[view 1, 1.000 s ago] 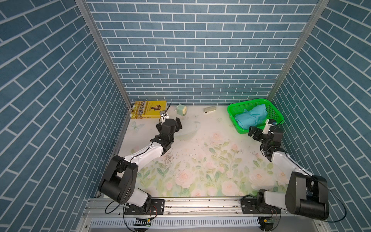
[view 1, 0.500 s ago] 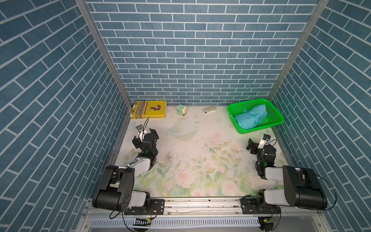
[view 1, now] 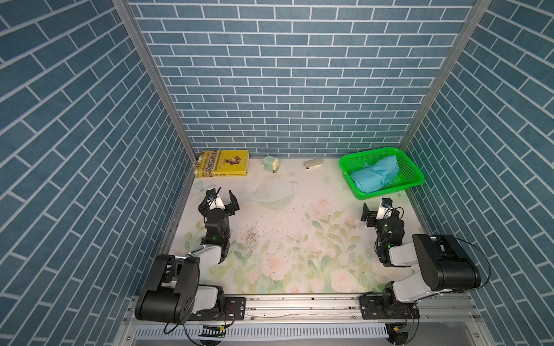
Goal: Roll up the long pants
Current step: Reset both arms
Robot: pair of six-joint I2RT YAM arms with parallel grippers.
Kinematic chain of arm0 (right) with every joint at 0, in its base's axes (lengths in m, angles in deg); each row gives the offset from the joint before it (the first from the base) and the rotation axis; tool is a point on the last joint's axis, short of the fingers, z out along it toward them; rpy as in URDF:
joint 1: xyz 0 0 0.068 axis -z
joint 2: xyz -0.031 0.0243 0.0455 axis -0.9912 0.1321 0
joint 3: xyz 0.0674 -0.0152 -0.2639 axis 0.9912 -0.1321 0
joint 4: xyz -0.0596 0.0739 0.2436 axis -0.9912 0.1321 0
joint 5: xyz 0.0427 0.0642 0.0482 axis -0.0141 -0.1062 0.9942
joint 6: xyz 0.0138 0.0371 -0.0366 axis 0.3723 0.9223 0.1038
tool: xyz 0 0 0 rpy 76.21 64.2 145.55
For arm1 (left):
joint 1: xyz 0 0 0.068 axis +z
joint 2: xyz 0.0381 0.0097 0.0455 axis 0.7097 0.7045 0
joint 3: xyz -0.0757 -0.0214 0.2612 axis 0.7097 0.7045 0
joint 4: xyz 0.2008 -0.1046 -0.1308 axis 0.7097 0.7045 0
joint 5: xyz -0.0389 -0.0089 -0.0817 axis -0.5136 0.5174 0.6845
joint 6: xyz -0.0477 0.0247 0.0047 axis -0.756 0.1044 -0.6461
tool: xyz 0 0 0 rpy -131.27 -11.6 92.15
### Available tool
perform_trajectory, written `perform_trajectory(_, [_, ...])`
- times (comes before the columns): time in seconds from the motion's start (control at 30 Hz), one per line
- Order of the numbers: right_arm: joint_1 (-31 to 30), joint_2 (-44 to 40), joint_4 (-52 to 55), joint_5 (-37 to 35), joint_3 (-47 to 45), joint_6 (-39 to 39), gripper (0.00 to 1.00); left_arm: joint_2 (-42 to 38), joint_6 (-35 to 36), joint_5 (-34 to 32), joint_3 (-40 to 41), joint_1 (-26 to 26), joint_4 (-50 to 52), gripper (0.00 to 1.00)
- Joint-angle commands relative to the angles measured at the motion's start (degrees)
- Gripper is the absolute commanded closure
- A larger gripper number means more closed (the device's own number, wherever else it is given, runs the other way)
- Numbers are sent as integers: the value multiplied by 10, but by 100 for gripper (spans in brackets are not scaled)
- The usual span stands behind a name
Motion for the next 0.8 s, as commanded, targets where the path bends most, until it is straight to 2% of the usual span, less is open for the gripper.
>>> perform_trajectory(0.0, [-2,3,-17,-16,10,-19,0,46,23,-1,-27,-16,-54,0])
perform_trajectory(0.13, [-2,3,-18,-16,10,-19,0,54,37,-20,-72,-17,24,0])
perform_trajectory(0.23, [-3,3,-19,-16,11,-19,0,10,46,-50,-29,-11,20,0])
perform_trajectory(0.33, [-2,3,-18,-16,11,-19,0,-11,41,-12,-8,2,7,0])
perform_trajectory(0.4, [-2,3,-18,-16,10,-19,0,-14,47,15,-21,1,47,0])
perform_trajectory(0.43, [-2,4,-19,-16,10,-19,0,-14,49,4,-22,0,63,0])
perform_trajectory(0.5, [-2,4,-18,-16,10,-19,0,-10,40,-38,15,3,20,0])
perform_trajectory(0.57, [-2,4,-19,-16,11,-19,0,10,43,-7,52,8,-47,0])
perform_trajectory(0.7, [-3,4,-18,-16,10,-19,0,47,43,11,52,15,-75,0])
perform_trajectory(0.77, [-2,4,-18,-16,10,-19,0,104,39,63,60,39,-146,0])
